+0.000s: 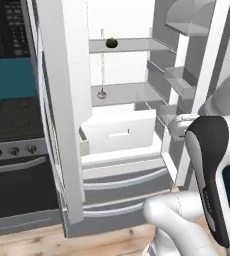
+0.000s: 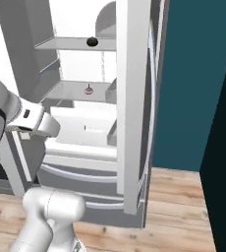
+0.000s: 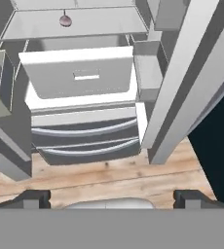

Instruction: Retrieve the bottle and the shaker from the cabinet and place them next to the mixing bowl on the counter. Then add garlic from the fridge to the mixing bowl.

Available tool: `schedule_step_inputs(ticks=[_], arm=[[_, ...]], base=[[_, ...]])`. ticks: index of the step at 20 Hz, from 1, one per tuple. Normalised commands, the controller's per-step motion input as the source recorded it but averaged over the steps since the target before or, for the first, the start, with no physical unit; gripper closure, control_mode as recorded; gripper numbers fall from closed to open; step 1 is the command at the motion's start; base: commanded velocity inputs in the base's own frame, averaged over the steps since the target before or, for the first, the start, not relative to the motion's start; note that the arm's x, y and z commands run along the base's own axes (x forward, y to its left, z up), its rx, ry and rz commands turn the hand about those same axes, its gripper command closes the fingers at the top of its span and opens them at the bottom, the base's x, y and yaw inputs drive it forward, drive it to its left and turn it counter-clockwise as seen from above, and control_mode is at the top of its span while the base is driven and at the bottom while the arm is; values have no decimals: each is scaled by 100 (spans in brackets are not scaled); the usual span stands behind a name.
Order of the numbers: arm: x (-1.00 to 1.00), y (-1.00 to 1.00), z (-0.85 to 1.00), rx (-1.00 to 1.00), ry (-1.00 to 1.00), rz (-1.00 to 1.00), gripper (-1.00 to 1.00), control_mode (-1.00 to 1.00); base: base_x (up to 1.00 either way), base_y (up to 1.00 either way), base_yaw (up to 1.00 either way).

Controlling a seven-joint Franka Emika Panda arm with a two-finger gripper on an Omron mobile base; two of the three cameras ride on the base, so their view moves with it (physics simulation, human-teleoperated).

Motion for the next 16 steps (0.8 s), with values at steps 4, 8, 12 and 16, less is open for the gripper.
schedule_step_inputs(ticks=[4,8,12,16], arm=[[0,0,0,0,0,0,-100,100],[0,0,0,0,0,0,-100,100],[0,0,0,0,0,0,-100,100],[0,0,0,0,0,0,-100,100]], base=[[48,-14,35],[70,-25,14],[67,-16,2],[69,0,0]])
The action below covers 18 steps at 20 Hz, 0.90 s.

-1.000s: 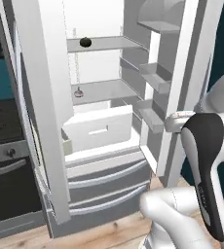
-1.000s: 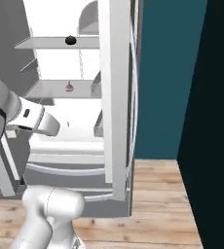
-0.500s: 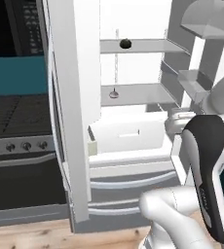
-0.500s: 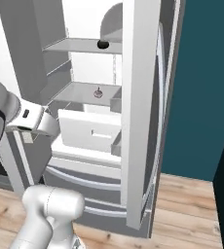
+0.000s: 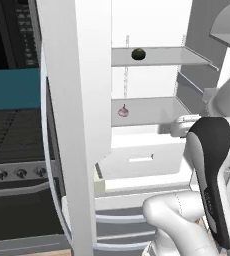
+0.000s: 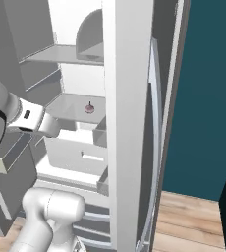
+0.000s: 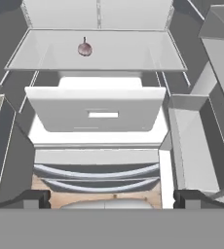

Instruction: Retrieve the bottle and the shaker from the cabinet and place them next to the mixing bowl on the counter. Then add garlic from the fridge to the mixing bowl.

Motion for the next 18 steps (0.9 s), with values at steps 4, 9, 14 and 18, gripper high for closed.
schedule_step_inputs(ticks=[4,9,14,18], arm=[[0,0,0,0,0,0,-100,100],[0,0,0,0,0,0,-100,100],[0,0,0,0,0,0,-100,100],[0,0,0,0,0,0,-100,100]], base=[[64,3,-4],[35,10,-9],[16,21,-9],[14,28,-11]])
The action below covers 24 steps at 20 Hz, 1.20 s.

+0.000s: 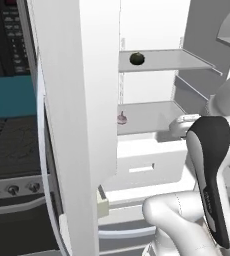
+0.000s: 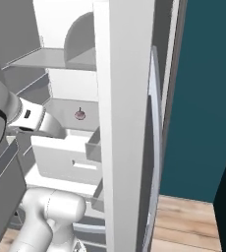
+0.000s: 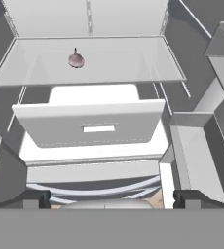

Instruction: Retrieve the bottle and the shaker from the cabinet and place them next to the mixing bowl on the counter. Then add garlic from the fridge to the mixing bowl.

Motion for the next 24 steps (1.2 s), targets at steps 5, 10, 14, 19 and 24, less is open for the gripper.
schedule_step_inputs(ticks=[5,10,14,19,24], arm=[[0,0,0,0,0,0,-100,100],[0,0,0,0,0,0,-100,100],[0,0,0,0,0,0,-100,100],[72,-1,-11,4,-2,5,-100,-100],[98,-7,-16,10,-5,9,-100,-100]], base=[[1,28,-3],[1,46,0],[29,23,2],[12,1,1],[0,0,0]])
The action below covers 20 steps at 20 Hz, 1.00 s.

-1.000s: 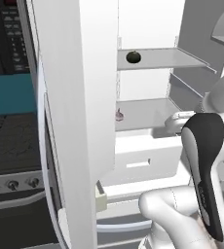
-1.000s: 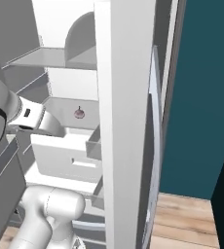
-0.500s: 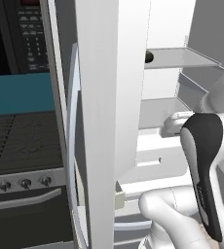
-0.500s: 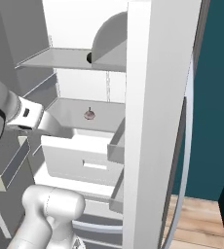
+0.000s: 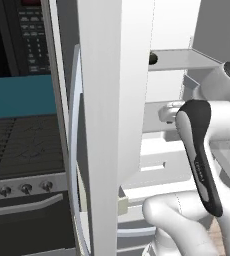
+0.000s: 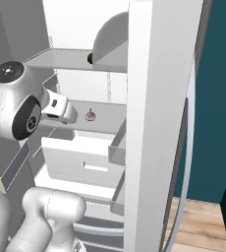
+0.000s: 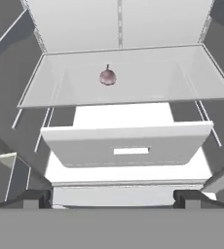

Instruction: Retrieve the bottle and the shaker from the cabinet and place them next to the mixing bowl on the counter. Then add garlic from the fridge to the mixing bowl.

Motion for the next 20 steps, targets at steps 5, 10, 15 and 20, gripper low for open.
schedule_step_inputs(ticks=[5,10,15,20], arm=[[67,10,-54,0,-10,2,-100,-100],[63,18,-33,0,-4,0,-100,-100],[52,1,-2,0,0,0,-100,-100],[59,2,-12,0,0,0,-100,-100]], base=[[0,0,0],[0,0,0],[0,0,0],[0,0,0]])
